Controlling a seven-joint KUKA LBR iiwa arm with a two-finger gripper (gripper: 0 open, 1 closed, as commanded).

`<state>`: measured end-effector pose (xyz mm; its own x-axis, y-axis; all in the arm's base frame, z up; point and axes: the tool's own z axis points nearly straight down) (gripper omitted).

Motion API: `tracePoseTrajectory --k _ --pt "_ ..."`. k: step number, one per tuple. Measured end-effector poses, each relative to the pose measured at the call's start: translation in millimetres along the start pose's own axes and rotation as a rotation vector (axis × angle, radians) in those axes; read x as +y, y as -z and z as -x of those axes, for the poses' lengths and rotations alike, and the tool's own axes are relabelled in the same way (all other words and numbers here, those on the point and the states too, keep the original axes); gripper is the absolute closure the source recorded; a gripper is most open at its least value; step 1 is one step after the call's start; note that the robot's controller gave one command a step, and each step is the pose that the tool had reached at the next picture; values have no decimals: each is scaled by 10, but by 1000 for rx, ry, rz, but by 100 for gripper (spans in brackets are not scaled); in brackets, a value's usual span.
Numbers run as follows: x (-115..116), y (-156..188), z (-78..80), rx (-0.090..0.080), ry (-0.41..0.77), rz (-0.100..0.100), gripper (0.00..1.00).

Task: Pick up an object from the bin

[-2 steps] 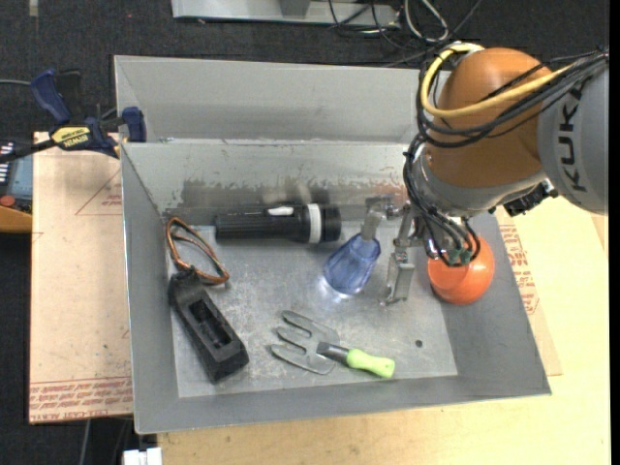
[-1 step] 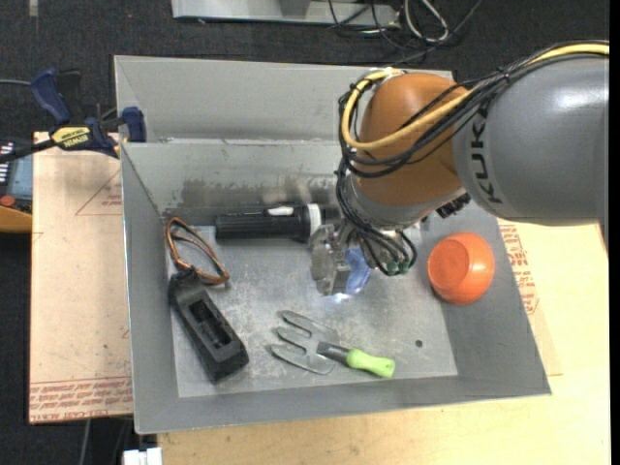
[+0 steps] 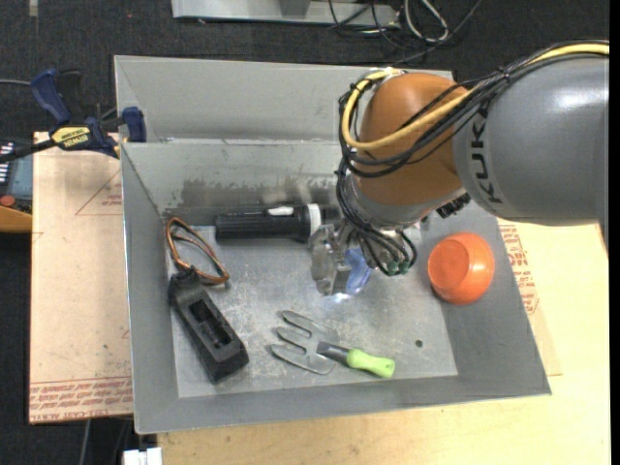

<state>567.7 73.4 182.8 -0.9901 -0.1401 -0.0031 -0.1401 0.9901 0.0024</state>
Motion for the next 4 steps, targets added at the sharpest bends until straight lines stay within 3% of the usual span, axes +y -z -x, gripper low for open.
tracePoseTrajectory --k 1,2,3,4 --pt "-799 -604 -531 2 127 0 100" --pt "-667 -612 -599 -1 119 -3 100" --pt "-909 -949 -624 1 221 -2 100" --pt "-440 -41 -731 0 170 2 100"
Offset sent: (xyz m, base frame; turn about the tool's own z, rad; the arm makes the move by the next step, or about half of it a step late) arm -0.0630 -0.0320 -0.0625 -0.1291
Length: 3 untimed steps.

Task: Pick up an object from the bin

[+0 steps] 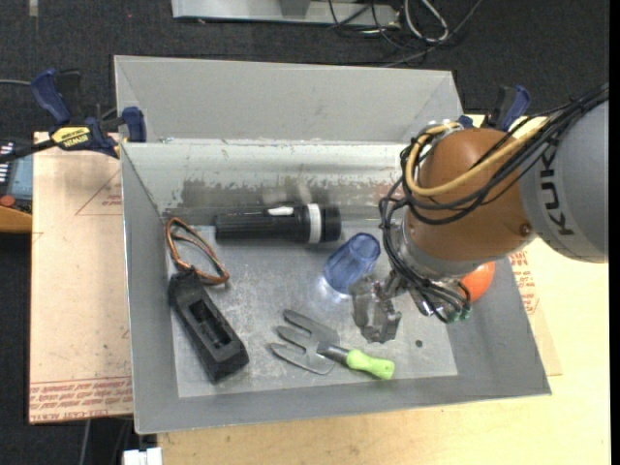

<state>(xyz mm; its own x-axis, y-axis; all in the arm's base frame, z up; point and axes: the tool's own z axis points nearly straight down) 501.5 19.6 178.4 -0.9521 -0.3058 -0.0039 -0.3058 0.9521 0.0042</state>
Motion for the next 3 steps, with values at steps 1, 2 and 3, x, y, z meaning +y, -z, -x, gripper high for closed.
tracePoseTrajectory --k 1,2,3 --pt "-101 -817 286 2 -39 -3 100" --pt "50 -78 161 0 -15 -1 100" --pt "23 147 246 -11 -14 -4 100"
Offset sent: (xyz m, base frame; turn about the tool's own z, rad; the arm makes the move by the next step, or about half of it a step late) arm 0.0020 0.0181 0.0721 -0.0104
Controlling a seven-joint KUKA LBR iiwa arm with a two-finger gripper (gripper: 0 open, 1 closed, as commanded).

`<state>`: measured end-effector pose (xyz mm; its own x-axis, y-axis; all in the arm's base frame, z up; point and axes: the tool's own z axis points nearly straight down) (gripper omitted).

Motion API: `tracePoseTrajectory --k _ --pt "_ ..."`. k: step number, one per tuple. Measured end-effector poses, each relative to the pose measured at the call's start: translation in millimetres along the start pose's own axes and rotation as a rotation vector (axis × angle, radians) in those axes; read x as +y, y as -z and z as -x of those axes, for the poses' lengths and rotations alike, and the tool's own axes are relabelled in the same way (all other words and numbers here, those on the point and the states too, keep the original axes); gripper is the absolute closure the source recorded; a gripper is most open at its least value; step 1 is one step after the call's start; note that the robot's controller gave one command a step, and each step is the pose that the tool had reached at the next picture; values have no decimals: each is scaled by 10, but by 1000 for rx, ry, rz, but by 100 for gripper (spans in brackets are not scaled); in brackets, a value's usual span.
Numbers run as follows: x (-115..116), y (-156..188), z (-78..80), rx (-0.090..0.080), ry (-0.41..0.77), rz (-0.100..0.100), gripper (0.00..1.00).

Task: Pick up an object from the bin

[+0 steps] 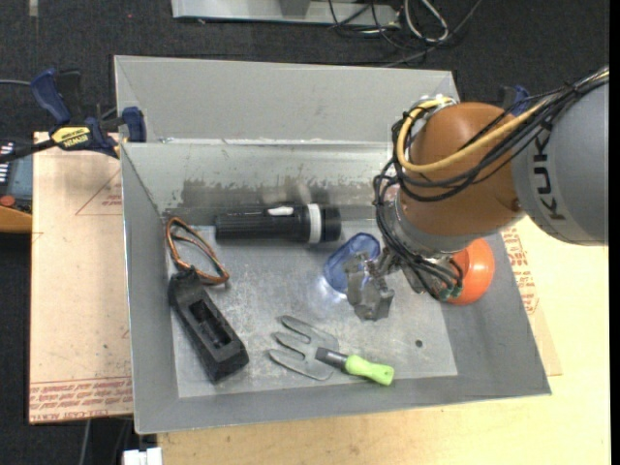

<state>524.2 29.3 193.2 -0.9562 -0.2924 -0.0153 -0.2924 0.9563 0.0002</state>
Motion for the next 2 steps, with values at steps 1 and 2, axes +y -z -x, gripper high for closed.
tracePoseTrajectory --k 1,2 --pt "112 -24 -210 8 -37 3 100" --pt "130 57 -55 1 -22 1 100"
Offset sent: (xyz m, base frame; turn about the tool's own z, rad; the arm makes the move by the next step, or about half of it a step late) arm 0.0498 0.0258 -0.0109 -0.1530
